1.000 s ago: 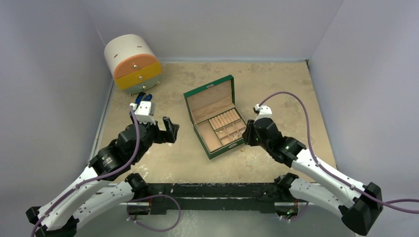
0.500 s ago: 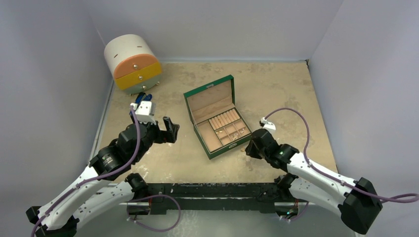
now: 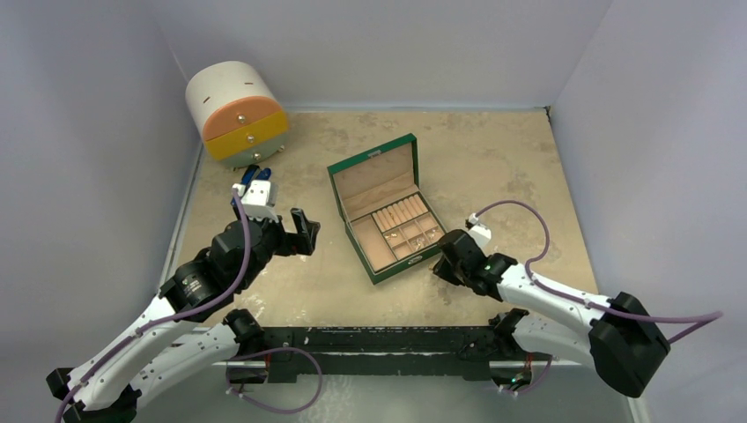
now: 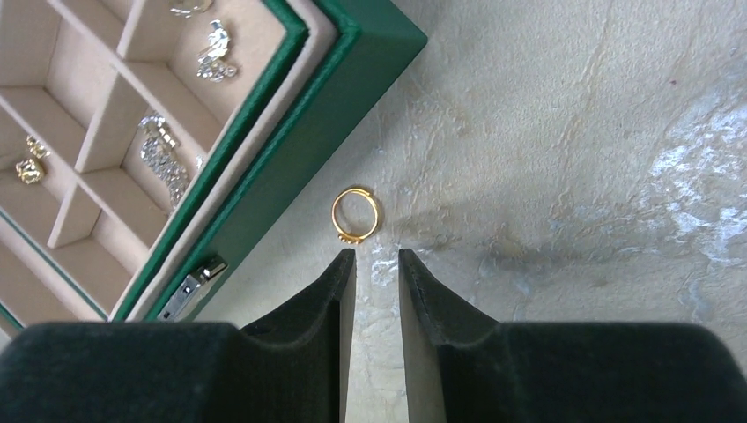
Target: Organize the mixed jewelry
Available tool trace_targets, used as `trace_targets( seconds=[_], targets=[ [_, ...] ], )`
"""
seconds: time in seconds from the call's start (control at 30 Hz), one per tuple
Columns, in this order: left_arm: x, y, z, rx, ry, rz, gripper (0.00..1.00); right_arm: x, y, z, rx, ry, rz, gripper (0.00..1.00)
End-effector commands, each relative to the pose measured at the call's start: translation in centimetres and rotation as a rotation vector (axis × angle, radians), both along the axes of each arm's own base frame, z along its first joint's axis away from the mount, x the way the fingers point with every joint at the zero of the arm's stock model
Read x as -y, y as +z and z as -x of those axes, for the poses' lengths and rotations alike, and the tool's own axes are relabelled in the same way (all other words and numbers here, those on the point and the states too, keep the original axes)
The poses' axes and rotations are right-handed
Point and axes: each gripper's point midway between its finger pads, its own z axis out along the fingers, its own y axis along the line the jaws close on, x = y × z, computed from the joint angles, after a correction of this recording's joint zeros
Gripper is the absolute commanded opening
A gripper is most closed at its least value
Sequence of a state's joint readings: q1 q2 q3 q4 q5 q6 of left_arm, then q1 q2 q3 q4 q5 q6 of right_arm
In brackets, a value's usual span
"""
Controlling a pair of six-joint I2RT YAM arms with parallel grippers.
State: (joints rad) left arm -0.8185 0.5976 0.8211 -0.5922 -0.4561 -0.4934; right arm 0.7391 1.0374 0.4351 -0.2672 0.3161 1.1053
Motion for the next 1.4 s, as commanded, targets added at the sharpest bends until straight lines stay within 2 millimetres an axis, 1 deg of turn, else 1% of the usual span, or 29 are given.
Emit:
trace_targets(
  seconds=[0.0, 0.27, 0.7, 1.37],
  targets=[
    [0.2, 1.7, -0.3, 0.047, 0.000, 0.040, 1.00, -0.1, 0.4, -1.3, 0.024, -0.104, -0.031, 0.27],
    [0.2, 1.8, -0.3, 0.050, 0.000, 0.044, 1.00, -0.3, 0.0, -1.5, 0.006, -0.154, -0.047, 0.25],
    [0.3, 1.7, -0.3, 0.048, -0.003, 0.042, 1.00, 0.0, 0.9, -1.9, 0.039, -0.216, -0.090, 0.24],
    [0.2, 1.7, -0.3, 0.049, -0.002, 0.041, 1.00, -0.5, -0.5, -2.0, -0.028, -0.235, -0.057, 0.23]
  ],
)
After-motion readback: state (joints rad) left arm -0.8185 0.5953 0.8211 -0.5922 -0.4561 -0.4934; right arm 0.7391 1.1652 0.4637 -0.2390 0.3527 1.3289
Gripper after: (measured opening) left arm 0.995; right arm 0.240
